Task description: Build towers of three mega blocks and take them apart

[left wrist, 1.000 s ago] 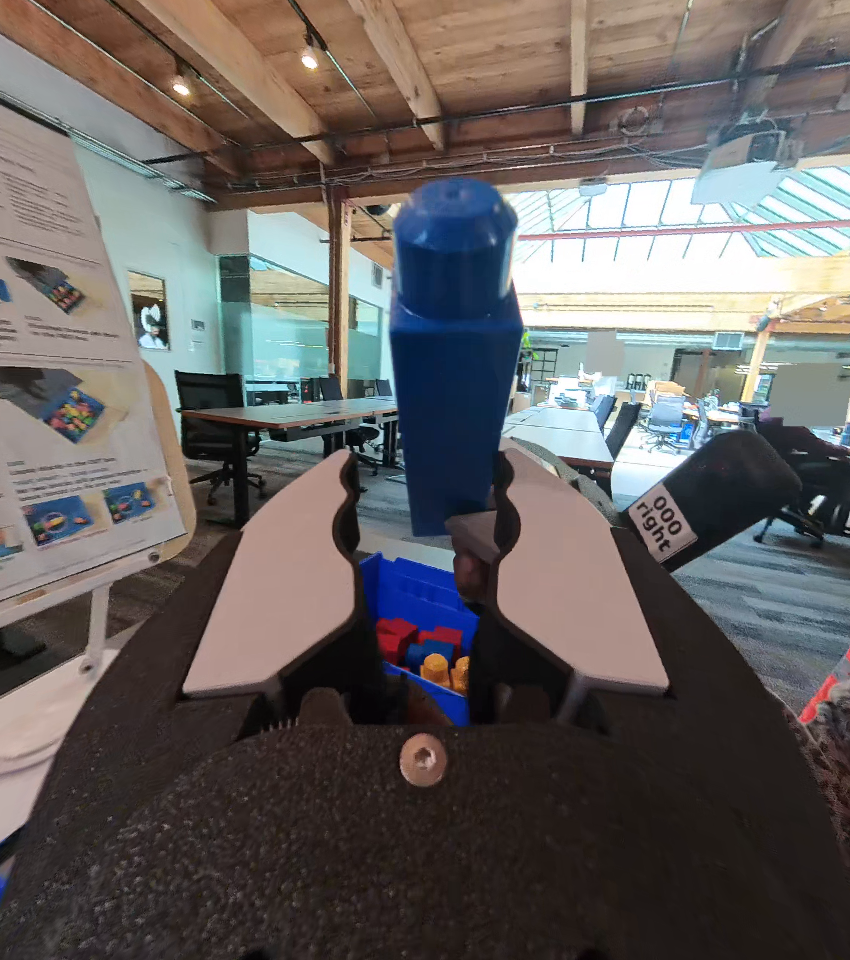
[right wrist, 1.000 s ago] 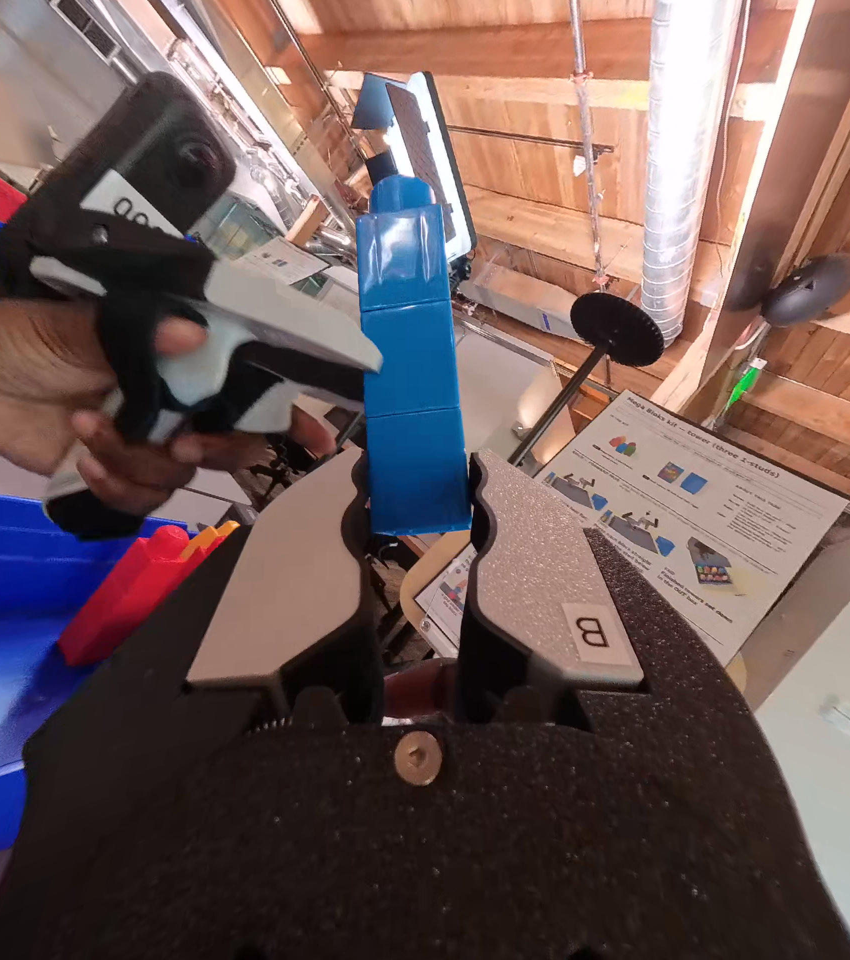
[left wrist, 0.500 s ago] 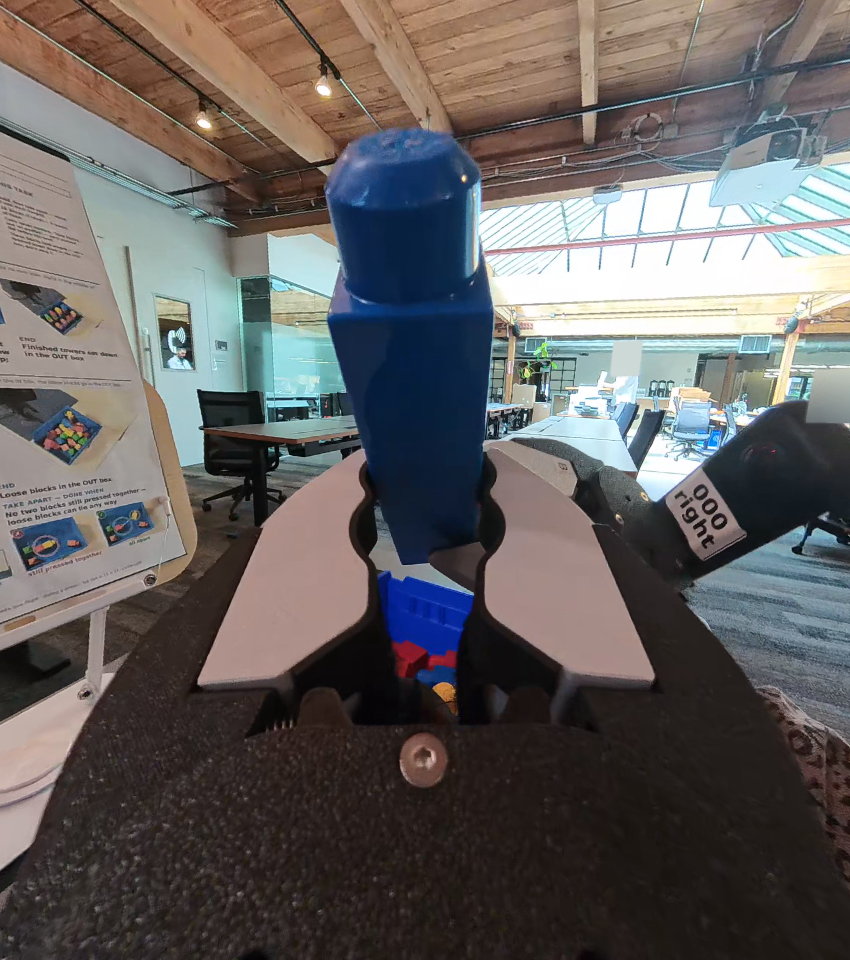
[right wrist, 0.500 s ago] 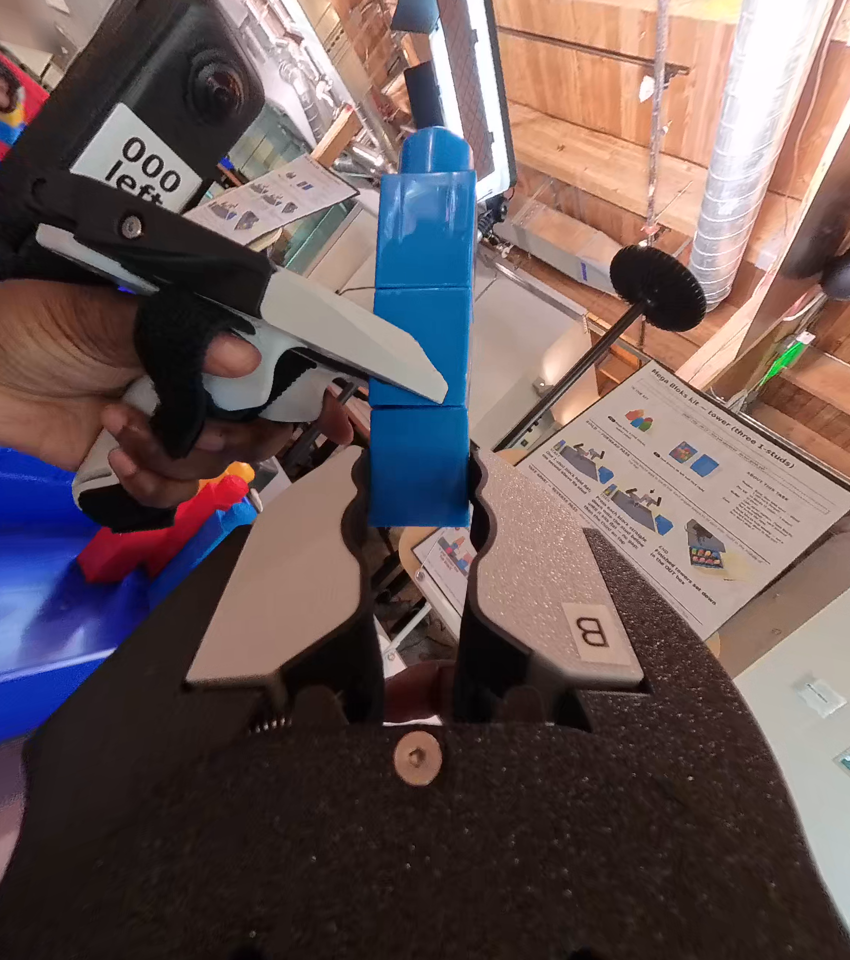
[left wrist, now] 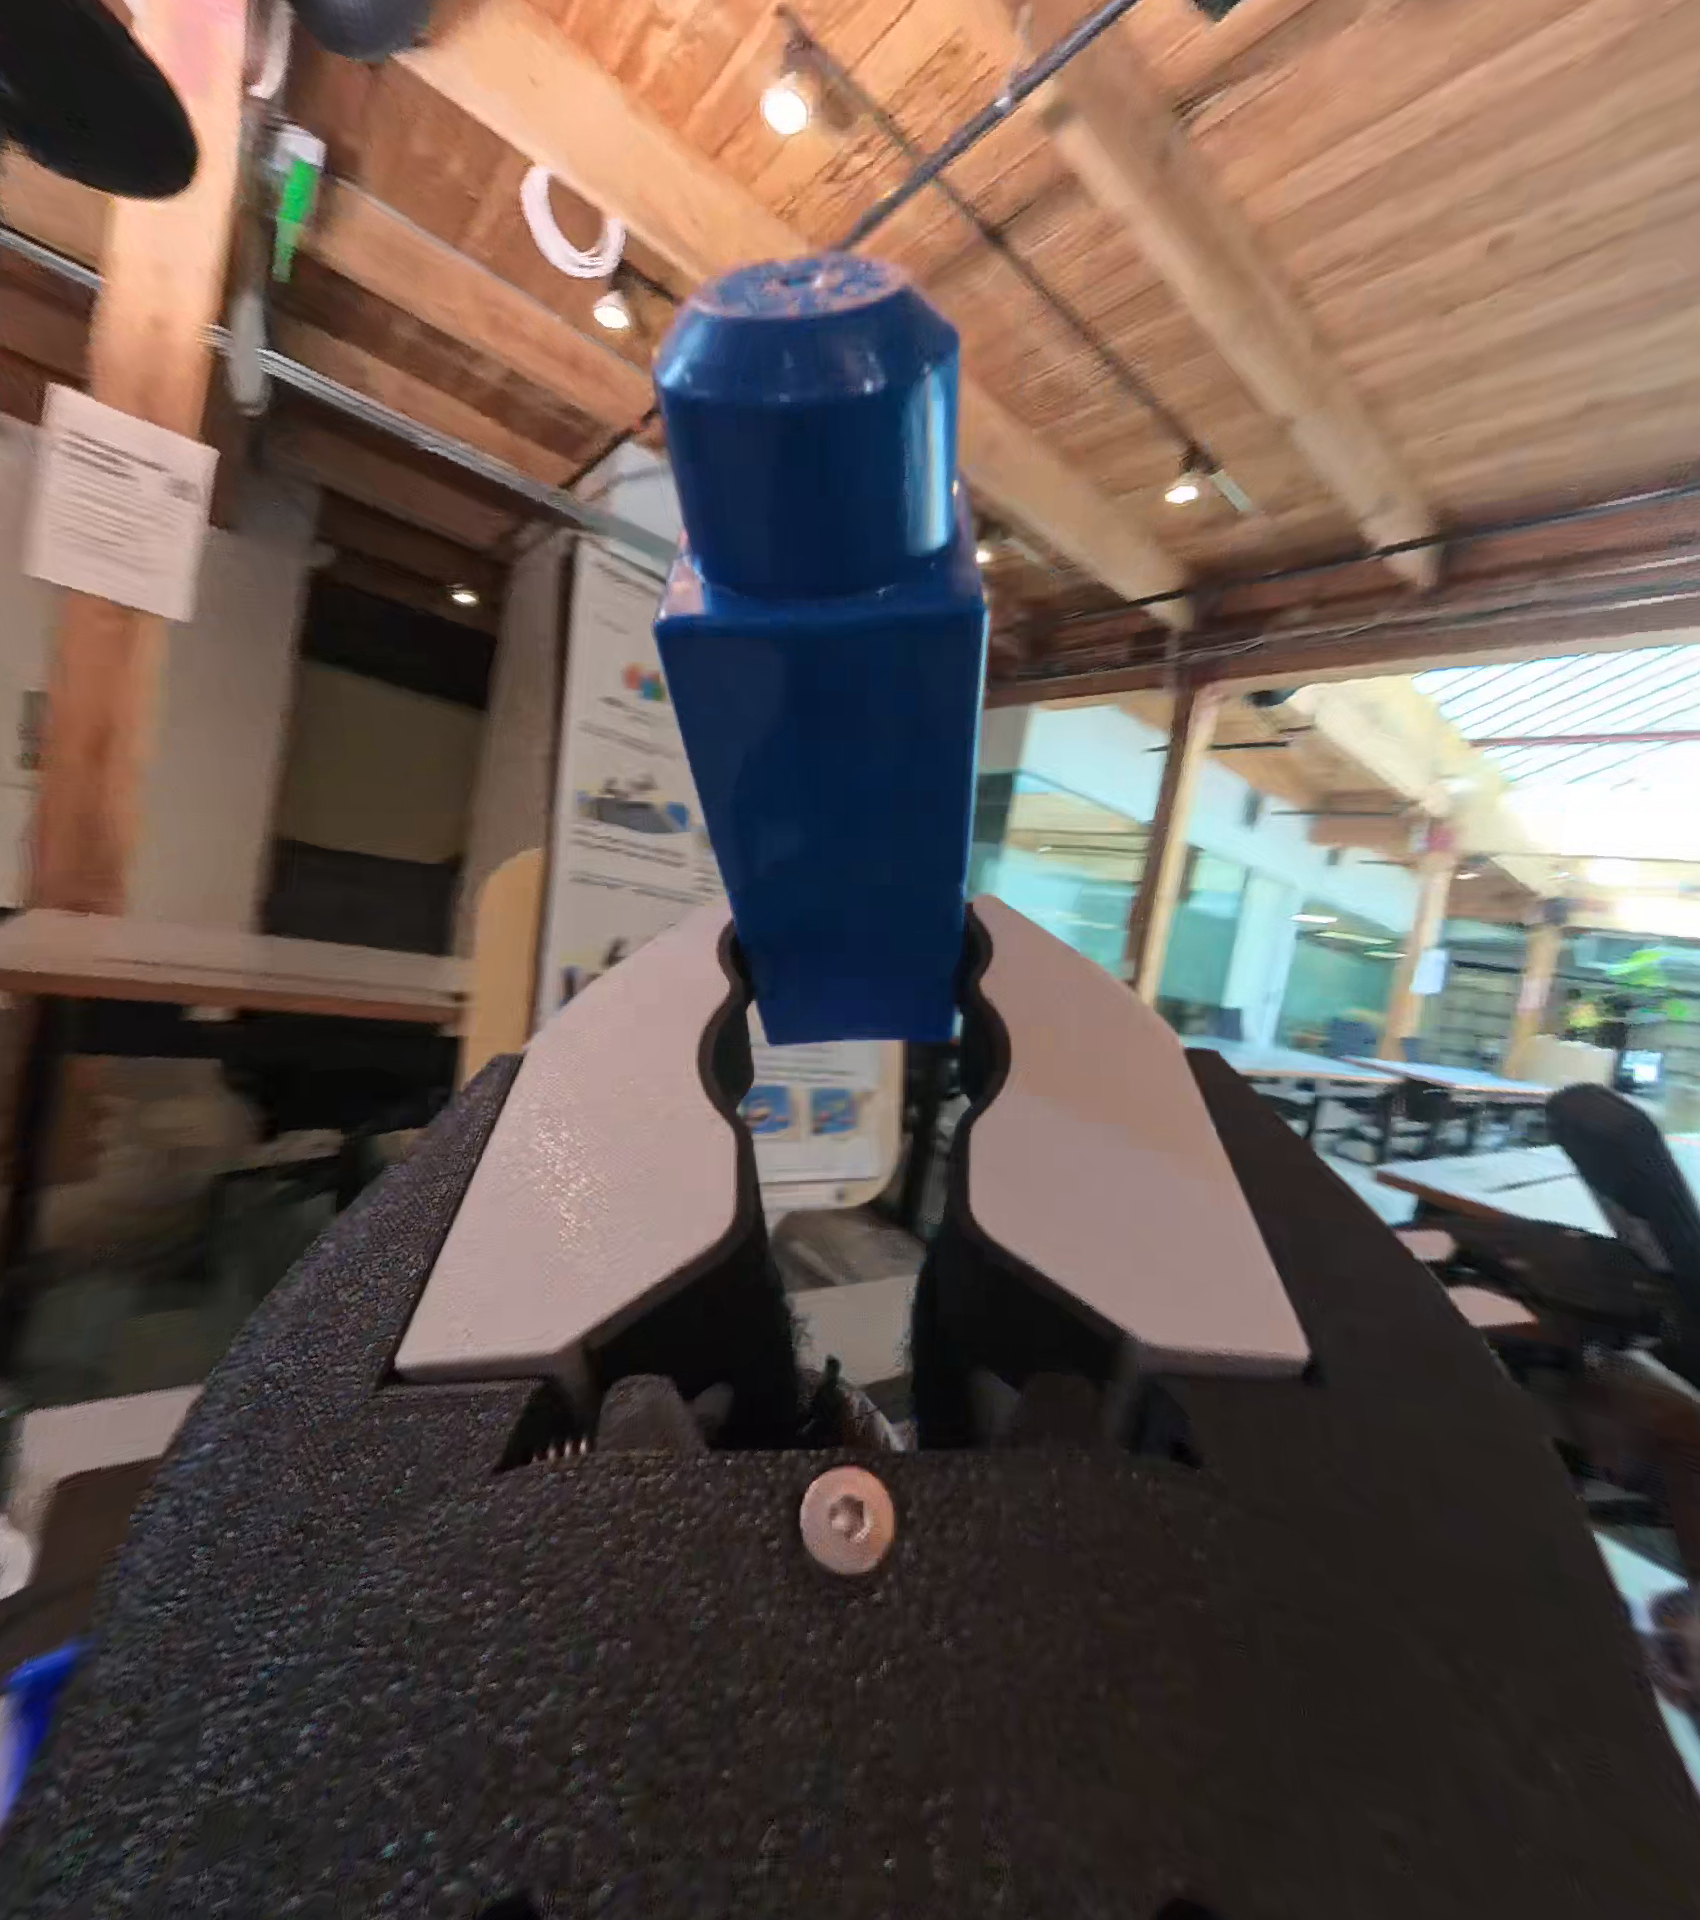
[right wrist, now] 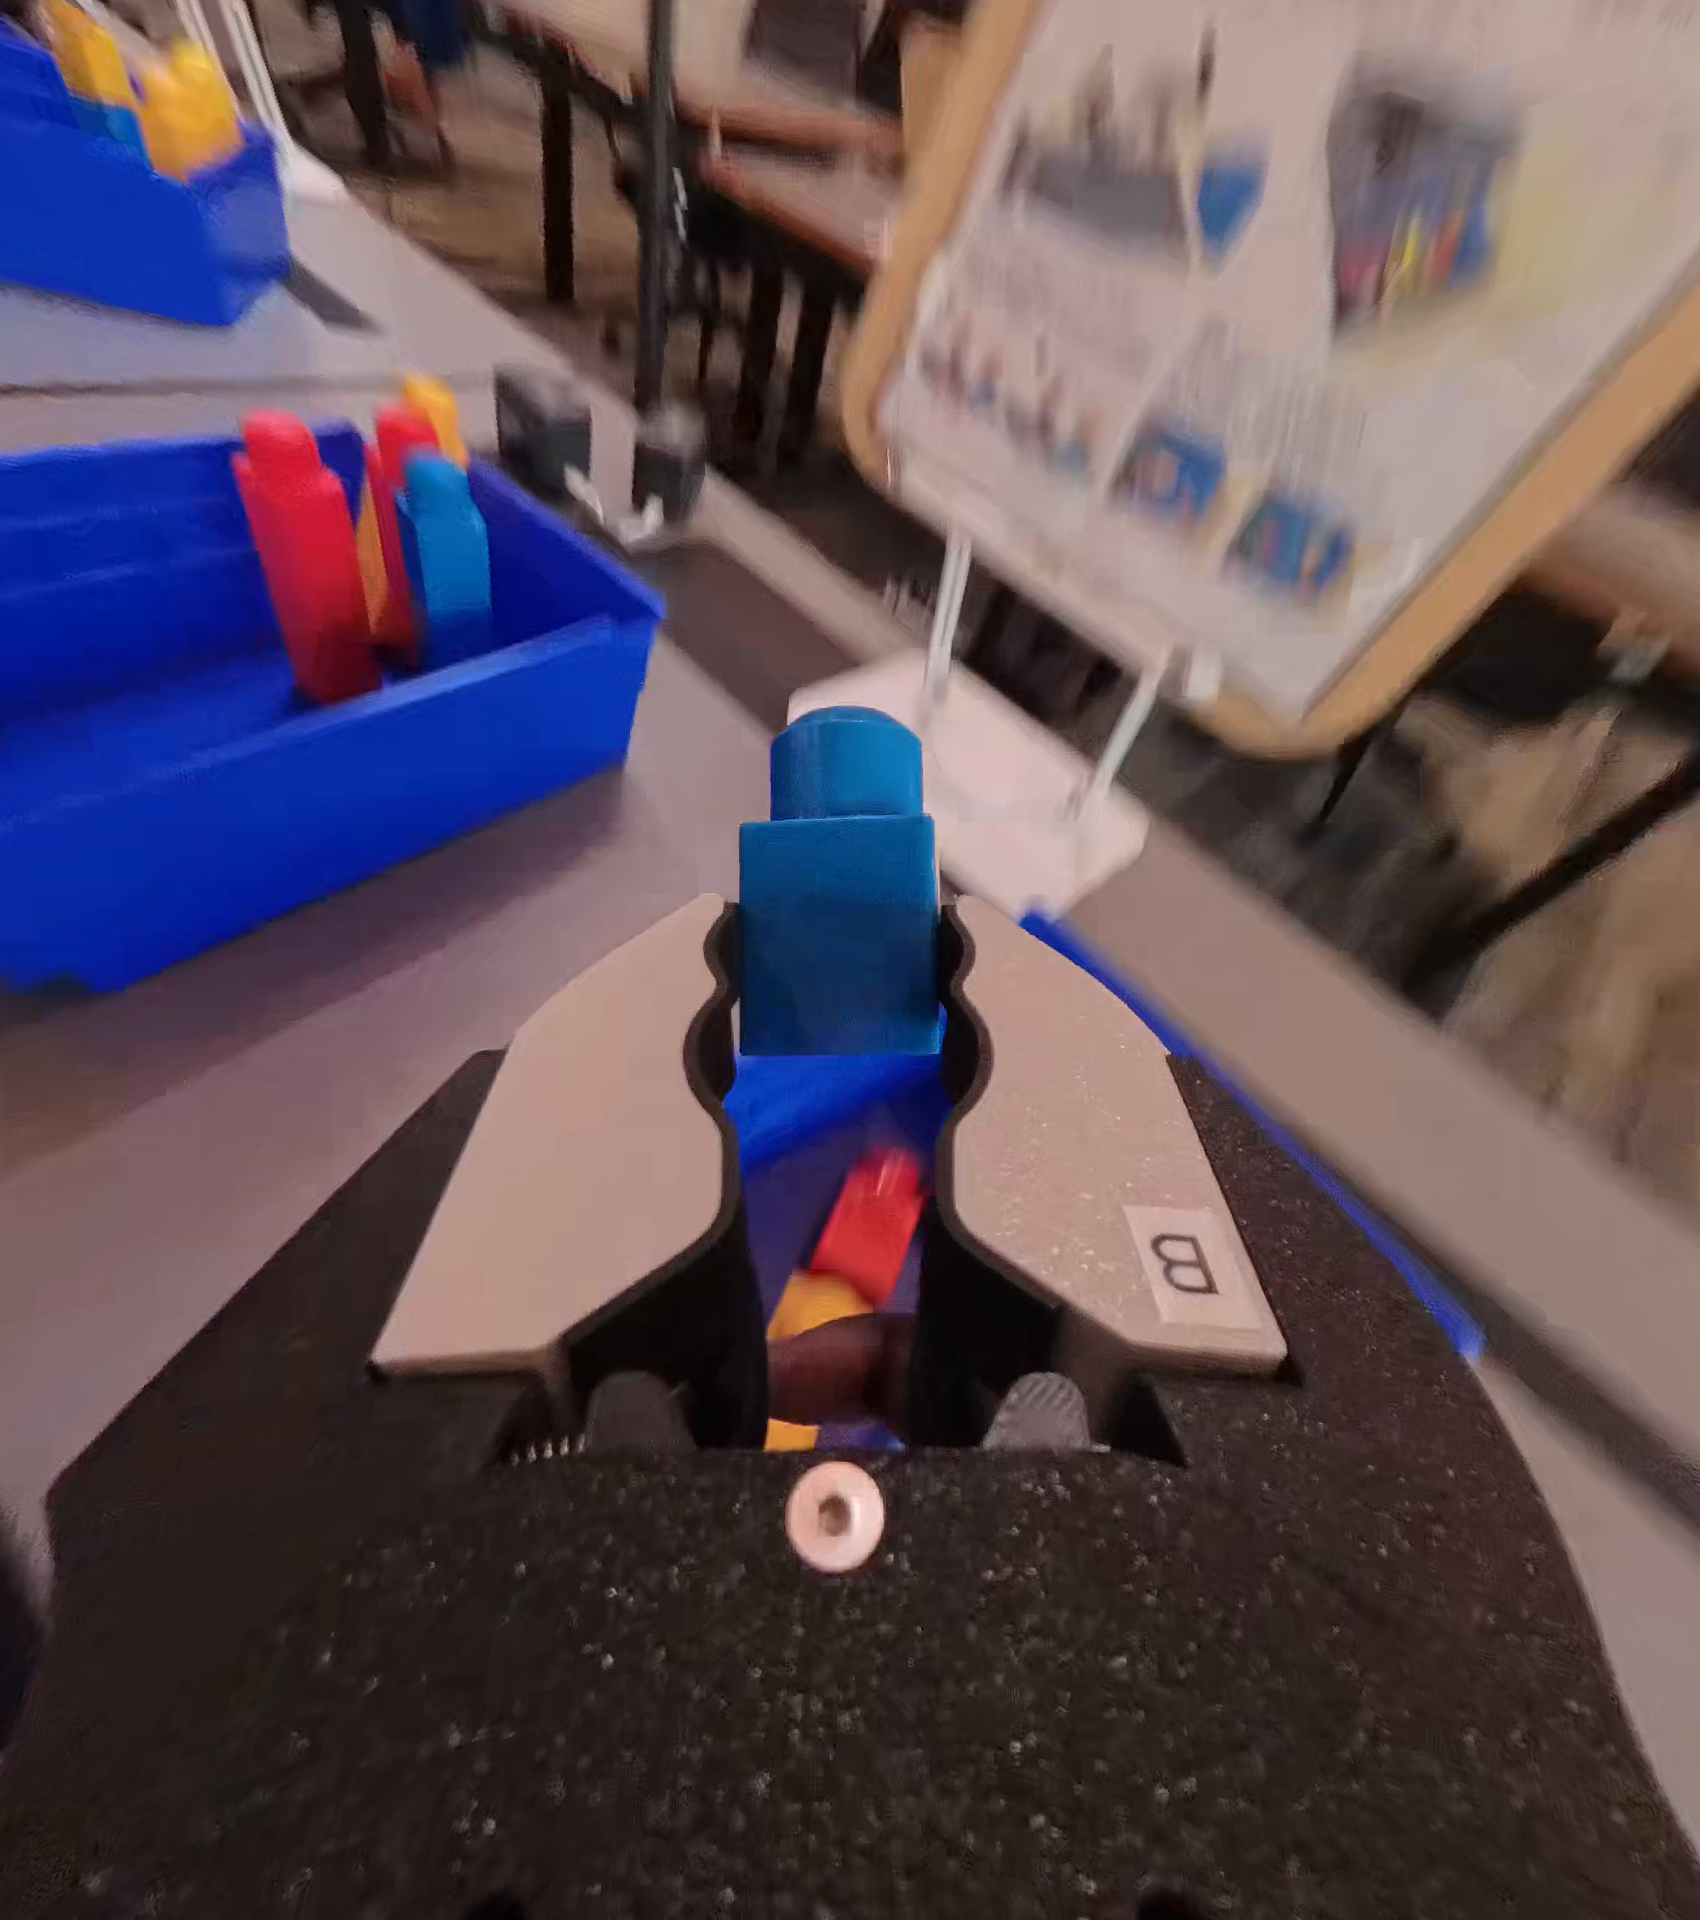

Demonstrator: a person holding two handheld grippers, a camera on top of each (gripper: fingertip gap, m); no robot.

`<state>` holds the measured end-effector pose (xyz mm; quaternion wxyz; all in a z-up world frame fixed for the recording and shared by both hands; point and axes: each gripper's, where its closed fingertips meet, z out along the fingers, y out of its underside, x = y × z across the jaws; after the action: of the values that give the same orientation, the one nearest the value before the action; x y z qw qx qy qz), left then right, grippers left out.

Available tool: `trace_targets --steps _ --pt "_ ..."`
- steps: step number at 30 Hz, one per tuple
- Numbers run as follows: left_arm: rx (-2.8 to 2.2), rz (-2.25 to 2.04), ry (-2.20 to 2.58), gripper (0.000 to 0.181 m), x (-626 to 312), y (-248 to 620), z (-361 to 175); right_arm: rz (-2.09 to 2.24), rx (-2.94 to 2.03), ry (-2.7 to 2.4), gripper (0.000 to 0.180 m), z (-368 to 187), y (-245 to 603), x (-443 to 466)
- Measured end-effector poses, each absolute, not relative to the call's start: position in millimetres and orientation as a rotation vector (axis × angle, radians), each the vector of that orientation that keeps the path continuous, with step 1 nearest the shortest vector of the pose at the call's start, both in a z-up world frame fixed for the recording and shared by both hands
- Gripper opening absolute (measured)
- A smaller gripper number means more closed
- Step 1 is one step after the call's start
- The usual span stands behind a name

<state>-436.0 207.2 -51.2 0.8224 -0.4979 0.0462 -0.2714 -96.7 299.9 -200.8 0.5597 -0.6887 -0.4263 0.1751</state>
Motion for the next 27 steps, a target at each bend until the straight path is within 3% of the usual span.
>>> trace_targets --steps 5,15,21,27 --pt "-1.142 -0.565 0.112 0.036 -445.4 206.8 -63.6 0.526 -2.211 -0.999 0.036 -299.4 285.6 -46.3" --pt "-1.285 -0.5 0.379 0.037 -370.1 229.0 -82.6 0.661 -2.53 -1.111 0.041 -354.4 272.7 -69.8" --pt "-1.369 -0.38 0.552 0.037 -340.9 235.6 -101.7 0.599 -2.398 -1.104 0.051 -333.8 284.9 -76.9" --pt "-1.409 -0.135 0.669 0.037 -322.2 251.4 -118.6 0.539 -1.844 -1.033 0.055 -229.7 295.5 -106.5"
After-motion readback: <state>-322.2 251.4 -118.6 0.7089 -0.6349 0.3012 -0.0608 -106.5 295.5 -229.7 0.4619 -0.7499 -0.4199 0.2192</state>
